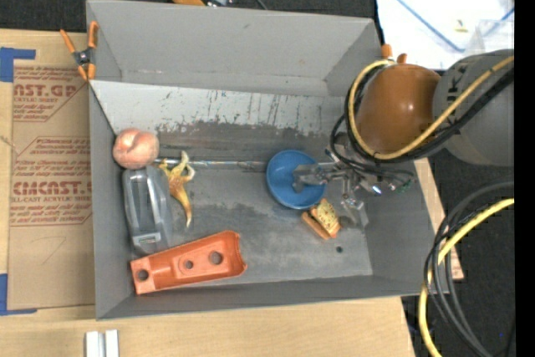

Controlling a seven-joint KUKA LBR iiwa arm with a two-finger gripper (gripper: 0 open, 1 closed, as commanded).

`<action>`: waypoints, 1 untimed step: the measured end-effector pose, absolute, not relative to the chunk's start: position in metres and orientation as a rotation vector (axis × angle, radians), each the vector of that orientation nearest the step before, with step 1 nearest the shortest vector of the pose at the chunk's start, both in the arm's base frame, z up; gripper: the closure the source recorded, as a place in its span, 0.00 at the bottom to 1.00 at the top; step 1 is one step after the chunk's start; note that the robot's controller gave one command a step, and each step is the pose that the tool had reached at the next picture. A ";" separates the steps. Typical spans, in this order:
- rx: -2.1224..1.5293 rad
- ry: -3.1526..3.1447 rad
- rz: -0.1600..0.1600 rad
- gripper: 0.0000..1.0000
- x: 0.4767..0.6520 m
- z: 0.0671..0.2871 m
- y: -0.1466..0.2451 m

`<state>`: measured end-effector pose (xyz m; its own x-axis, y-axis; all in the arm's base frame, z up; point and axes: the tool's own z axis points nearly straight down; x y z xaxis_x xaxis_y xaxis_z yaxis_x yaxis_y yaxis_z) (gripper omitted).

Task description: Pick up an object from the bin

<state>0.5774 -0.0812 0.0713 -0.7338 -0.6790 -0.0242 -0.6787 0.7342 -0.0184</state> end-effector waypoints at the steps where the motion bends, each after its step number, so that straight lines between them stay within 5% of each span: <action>1: -1.277 2.826 -0.024 1.00 0.579 0.071 -0.083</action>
Offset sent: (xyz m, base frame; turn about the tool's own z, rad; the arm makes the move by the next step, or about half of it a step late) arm 0.0000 0.0000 0.0000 0.0000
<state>0.5793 -0.0833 0.0709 -0.6603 -0.7504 -0.0308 -0.7498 0.6610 -0.0311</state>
